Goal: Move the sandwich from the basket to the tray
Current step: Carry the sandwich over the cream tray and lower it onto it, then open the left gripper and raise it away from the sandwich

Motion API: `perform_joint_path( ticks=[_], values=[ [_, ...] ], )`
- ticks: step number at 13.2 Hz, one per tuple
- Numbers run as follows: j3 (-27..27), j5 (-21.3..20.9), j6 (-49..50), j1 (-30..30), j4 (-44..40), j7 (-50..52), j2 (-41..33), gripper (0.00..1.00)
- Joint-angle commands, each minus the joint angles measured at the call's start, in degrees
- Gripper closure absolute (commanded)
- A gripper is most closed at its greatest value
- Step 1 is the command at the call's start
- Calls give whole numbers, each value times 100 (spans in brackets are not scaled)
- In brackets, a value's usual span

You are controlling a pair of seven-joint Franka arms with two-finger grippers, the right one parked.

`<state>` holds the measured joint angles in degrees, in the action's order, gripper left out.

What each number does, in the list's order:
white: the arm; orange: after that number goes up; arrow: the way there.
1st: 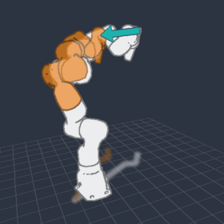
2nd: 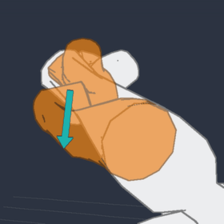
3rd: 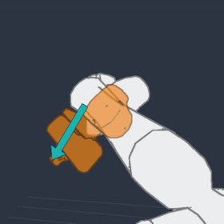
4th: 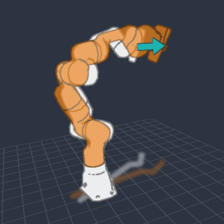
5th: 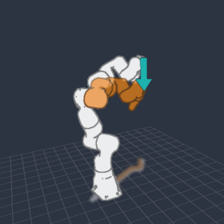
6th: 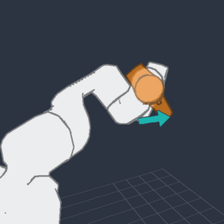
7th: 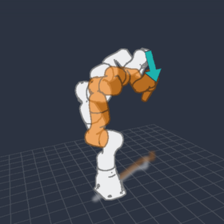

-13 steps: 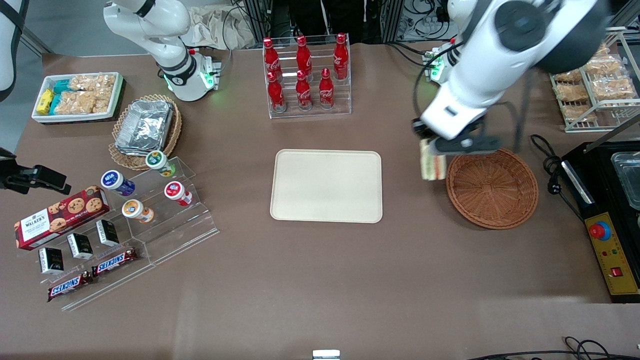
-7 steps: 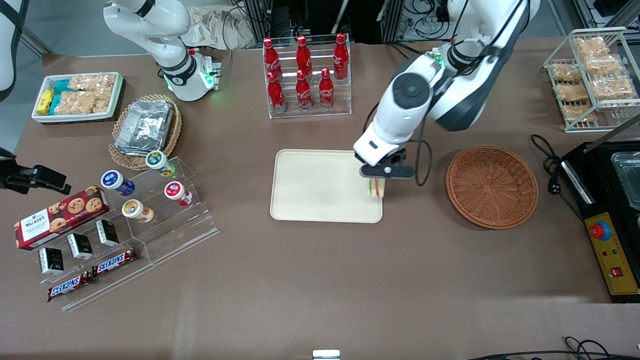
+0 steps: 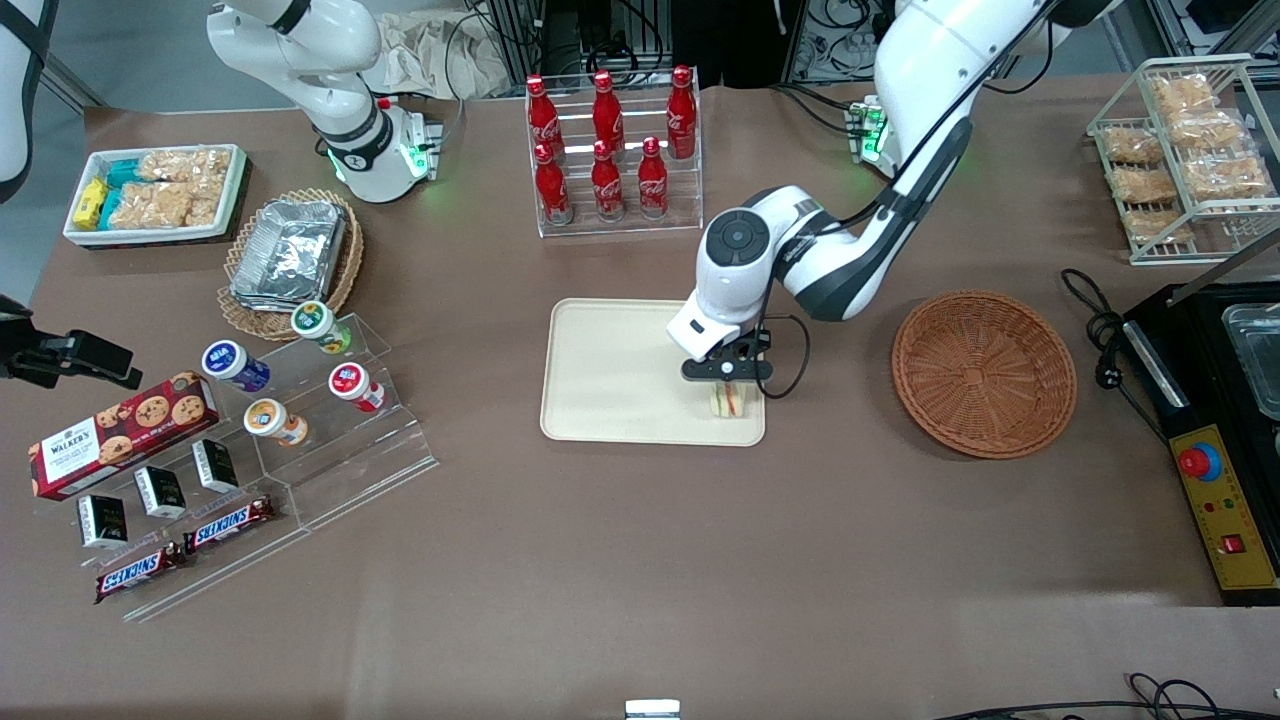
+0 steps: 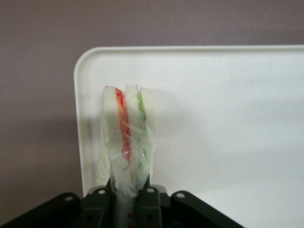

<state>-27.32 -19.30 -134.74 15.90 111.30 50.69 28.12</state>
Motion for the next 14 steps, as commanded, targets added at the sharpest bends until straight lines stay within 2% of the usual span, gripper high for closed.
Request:
perform_joint_path(
  ticks=[1,3,4,5,9,11,14],
  values=[
    [34,-494,-105,71,23,335,149,100],
    [34,-698,-105,62,76,477,194,99],
    [34,-707,-105,71,67,512,229,56],
    [34,-707,-105,71,67,565,247,1],
    [34,-611,-17,-8,-56,932,-181,0],
    [25,-244,183,-87,-213,1285,-630,0],
    [43,416,1883,-105,-1334,1233,-1009,0]
  ],
)
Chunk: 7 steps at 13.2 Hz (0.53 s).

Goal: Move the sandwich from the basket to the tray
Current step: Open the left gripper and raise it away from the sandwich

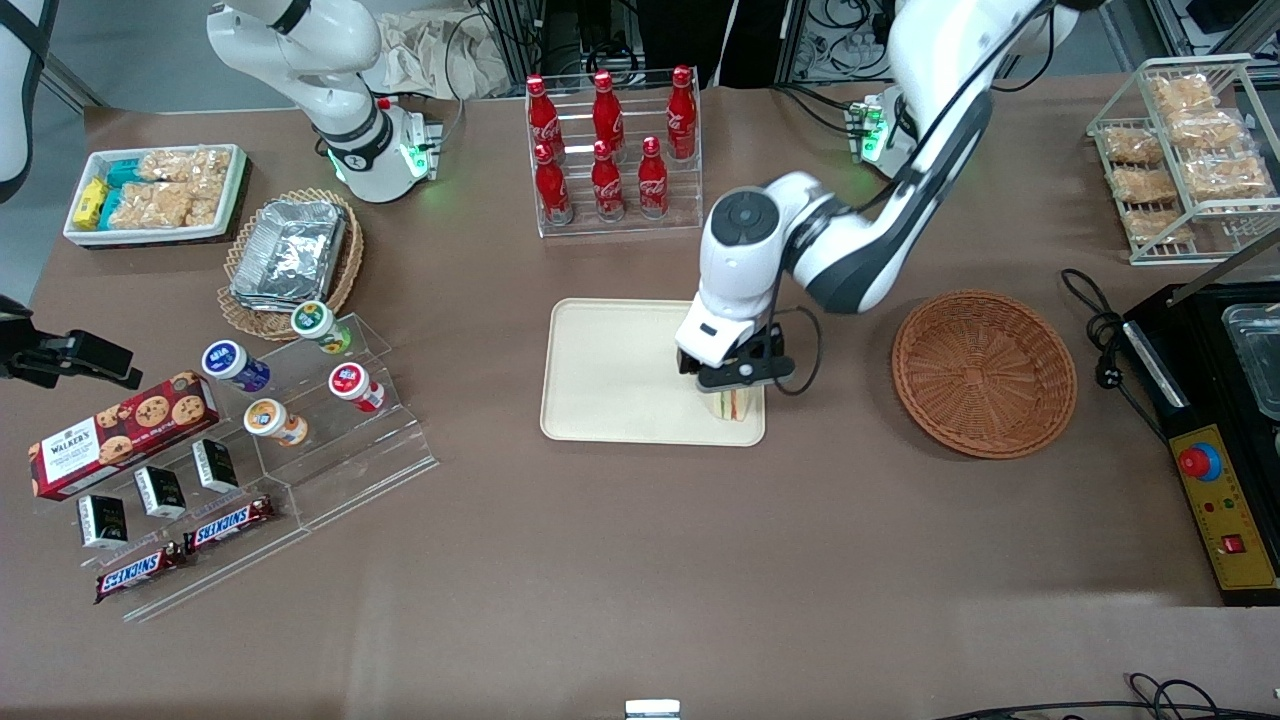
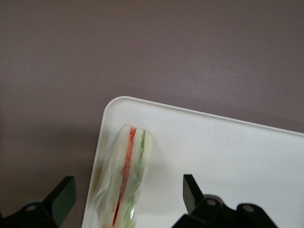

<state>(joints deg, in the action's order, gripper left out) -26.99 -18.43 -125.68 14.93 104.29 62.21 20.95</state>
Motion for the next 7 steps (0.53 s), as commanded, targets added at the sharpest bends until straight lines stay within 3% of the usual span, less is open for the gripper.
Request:
perform_joint_path(
  ticks=[1,3,5,7],
  values=[
    [18,522,1541,-138,-1108,46,-381,0],
    [9,804,2229,-480,-1612,19,-670,0],
    [18,1006,2451,-910,-1605,-50,-1153,0],
    [585,1401,2959,-992,-1605,-959,-1671,0]
  ],
)
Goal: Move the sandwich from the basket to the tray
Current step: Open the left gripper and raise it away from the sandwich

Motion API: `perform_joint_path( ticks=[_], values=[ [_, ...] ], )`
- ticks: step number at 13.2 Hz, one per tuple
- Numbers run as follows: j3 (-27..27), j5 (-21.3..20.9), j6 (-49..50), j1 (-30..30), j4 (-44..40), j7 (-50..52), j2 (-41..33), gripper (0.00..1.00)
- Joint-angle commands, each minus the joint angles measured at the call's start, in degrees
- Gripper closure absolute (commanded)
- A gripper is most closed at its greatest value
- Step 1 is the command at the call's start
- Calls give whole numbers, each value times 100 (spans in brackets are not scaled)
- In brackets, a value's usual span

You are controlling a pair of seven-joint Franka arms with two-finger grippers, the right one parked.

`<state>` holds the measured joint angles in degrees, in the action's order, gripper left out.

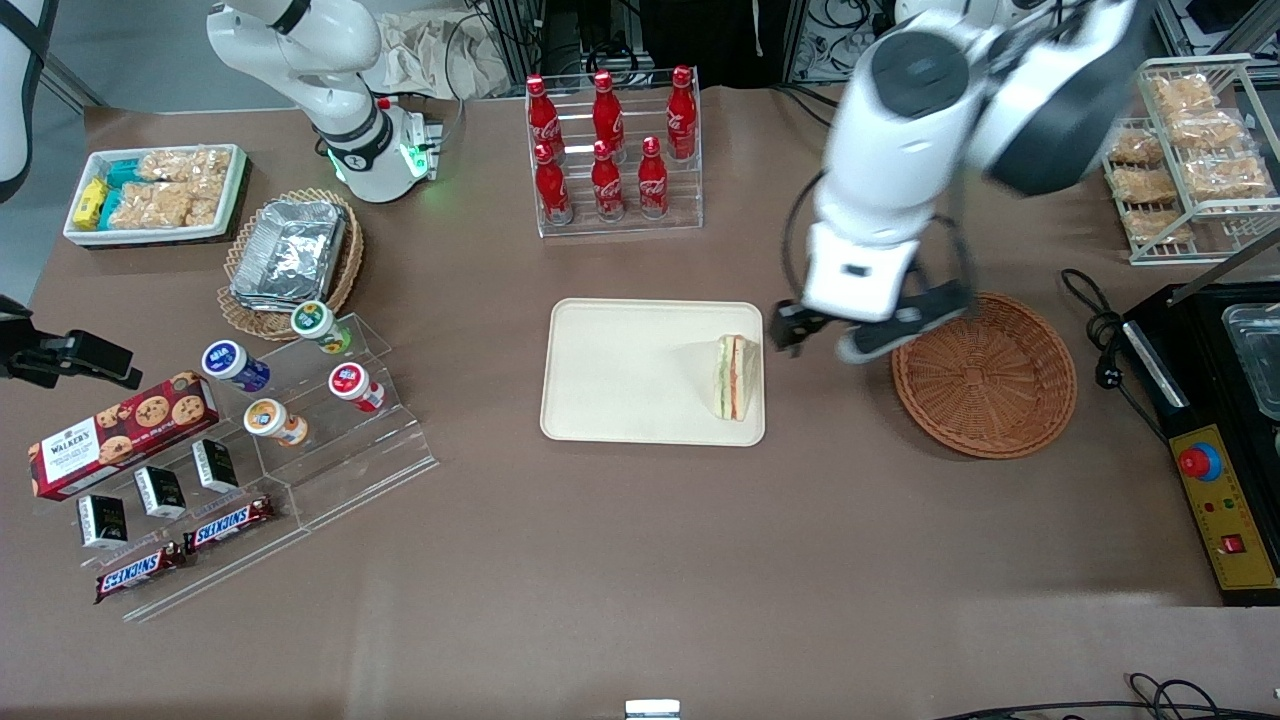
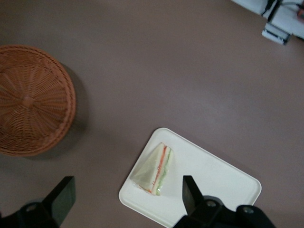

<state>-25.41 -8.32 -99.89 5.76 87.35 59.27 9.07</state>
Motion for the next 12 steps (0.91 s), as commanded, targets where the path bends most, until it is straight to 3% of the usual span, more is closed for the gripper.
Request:
perform_joint_path(
  ticks=[1,7,12],
  values=[
    [867,566,626,-40,115,-1350,-781,0],
    [2803,621,1112,40,922,-5246,-1890,0],
    [2910,542,1156,22,810,-5778,-1716,0]
  ],
)
